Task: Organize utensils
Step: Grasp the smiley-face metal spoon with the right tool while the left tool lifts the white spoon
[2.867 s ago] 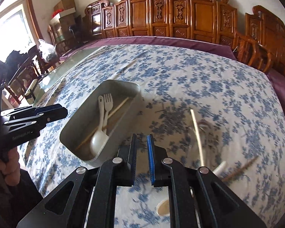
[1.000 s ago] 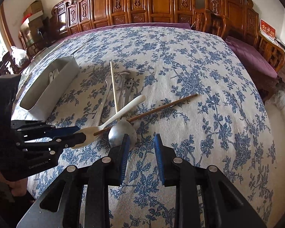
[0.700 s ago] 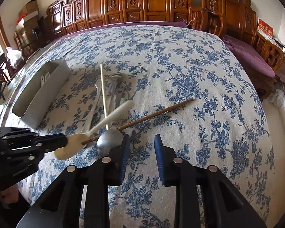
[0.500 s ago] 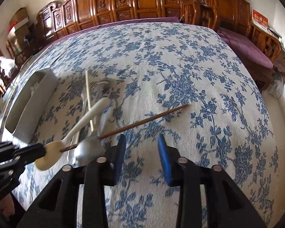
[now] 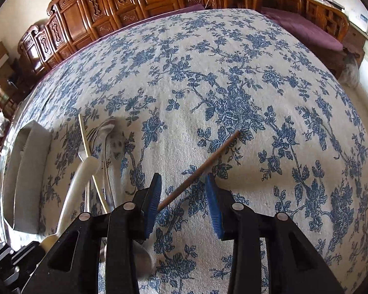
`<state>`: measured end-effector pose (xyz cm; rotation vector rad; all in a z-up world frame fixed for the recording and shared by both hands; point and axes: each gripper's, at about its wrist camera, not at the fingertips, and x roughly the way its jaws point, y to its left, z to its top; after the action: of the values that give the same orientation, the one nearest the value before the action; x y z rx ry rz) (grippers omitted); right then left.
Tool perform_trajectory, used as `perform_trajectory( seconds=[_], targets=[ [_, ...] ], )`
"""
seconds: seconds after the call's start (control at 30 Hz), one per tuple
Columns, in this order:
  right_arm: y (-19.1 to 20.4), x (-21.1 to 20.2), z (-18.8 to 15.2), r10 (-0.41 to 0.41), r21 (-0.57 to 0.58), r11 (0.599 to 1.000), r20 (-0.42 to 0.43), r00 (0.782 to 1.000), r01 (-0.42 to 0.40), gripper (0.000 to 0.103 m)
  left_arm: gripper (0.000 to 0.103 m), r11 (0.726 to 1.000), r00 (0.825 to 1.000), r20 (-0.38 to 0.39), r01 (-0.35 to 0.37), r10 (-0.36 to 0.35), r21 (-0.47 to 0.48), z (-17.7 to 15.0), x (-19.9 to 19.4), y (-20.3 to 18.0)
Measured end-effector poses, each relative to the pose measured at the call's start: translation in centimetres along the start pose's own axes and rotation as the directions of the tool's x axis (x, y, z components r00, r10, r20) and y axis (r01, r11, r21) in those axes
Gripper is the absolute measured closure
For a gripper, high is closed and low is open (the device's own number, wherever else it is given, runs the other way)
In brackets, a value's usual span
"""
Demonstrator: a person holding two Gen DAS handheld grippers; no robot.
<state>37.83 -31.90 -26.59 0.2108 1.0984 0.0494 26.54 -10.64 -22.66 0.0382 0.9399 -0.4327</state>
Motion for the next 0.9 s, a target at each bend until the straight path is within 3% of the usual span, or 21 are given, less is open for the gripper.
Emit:
perform_trajectory(
  seconds=[0.23, 0.4, 0.47, 0.6, 0.8, 0.9],
  targets=[
    [0.3, 0.1, 0.0, -0.068, -0.013, 0.998, -0.02, 0.997, 0.068, 0.066, 0.102, 1.0, 1.0, 0.024, -0.018, 0.018, -0.017, 0.0, -1.2, 1.3],
    [0.1, -0.2, -0.2, -0.066, -0.018, 0.998, -0.02, 0.998, 0.066, 0.066, 0.102, 1.0, 0.999, 0.033, -0.021, 0.022, -0.021, 0.1, -1.7, 1.7],
    [0.3, -0.7, -0.3, -0.029, -0.022, 0.999, -0.003, 1.0, 0.029, 0.066, 0.102, 1.0, 0.999, 0.035, -0.022, 0.023, -0.02, 0.2, -1.8, 1.7],
    [2.0, -1.7, -1.2, 0.012, -0.118, 0.993, 0.016, 1.0, -0.01, 0.066, 0.102, 1.0, 0.999, 0.038, -0.025, 0.025, -0.018, 0.2, -1.9, 1.8],
    [4.7, -1.3, -2.4, 0.058, -0.227, 0.972, -0.034, 0.998, -0.064, 0.072, 0.102, 0.999, 0.998, 0.047, -0.031, 0.032, -0.024, 0.3, -2.2, 2.0],
    [5.6, -0.7, -2.5, 0.018, -0.268, 0.963, -0.056, 0.998, -0.033, 0.081, 0.102, 0.999, 0.998, 0.043, -0.036, 0.037, -0.022, 0.3, -2.2, 2.2]
  ],
)
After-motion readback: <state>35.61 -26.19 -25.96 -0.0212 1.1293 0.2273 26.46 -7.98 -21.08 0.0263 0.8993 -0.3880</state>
